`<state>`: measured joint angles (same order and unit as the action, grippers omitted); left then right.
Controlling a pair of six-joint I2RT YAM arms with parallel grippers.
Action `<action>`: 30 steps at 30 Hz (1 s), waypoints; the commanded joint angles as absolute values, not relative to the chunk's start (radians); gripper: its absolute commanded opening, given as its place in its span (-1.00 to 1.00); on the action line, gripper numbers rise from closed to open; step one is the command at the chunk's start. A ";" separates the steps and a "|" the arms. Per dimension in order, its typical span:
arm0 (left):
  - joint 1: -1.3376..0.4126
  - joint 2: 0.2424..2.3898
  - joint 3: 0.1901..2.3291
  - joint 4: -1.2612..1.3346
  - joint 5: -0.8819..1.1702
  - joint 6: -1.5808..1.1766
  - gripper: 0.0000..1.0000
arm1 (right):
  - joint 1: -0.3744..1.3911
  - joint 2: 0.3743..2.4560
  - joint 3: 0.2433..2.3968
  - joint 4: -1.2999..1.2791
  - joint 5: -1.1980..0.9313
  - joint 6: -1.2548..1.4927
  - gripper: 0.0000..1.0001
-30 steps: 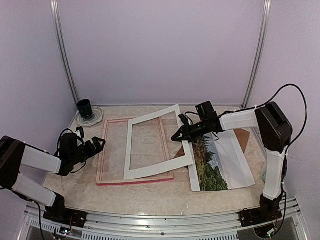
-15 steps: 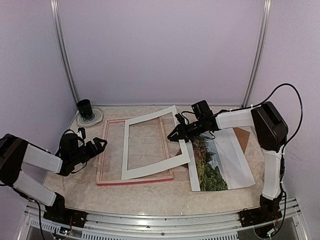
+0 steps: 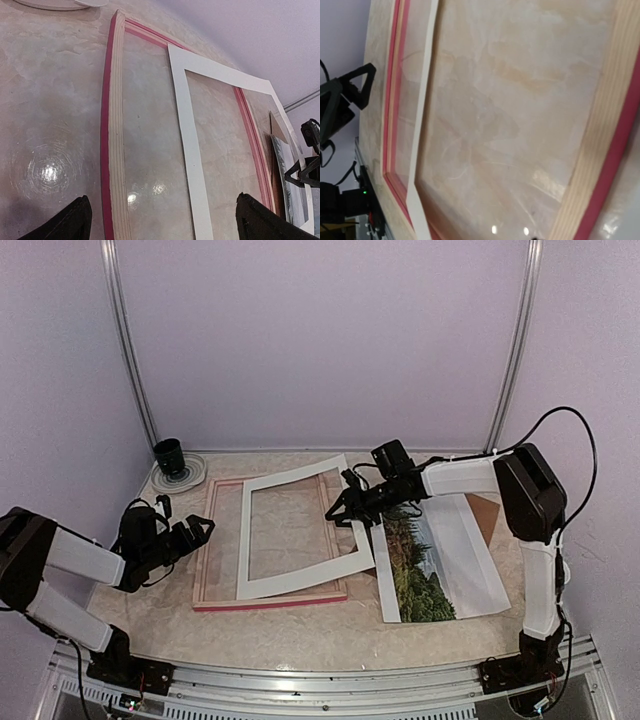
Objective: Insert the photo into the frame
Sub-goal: Place the mat board on the glass panel.
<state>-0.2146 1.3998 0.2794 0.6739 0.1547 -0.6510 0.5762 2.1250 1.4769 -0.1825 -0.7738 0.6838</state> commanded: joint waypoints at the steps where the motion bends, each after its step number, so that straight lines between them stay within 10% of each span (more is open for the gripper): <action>1: -0.208 1.410 0.270 0.705 0.172 -0.657 0.98 | 0.599 2.153 1.531 -0.252 -0.736 0.649 -0.11; 30: -0.208 1.414 0.270 0.710 0.180 -0.662 0.98 | 0.667 2.215 1.698 -0.477 -0.568 0.563 0.24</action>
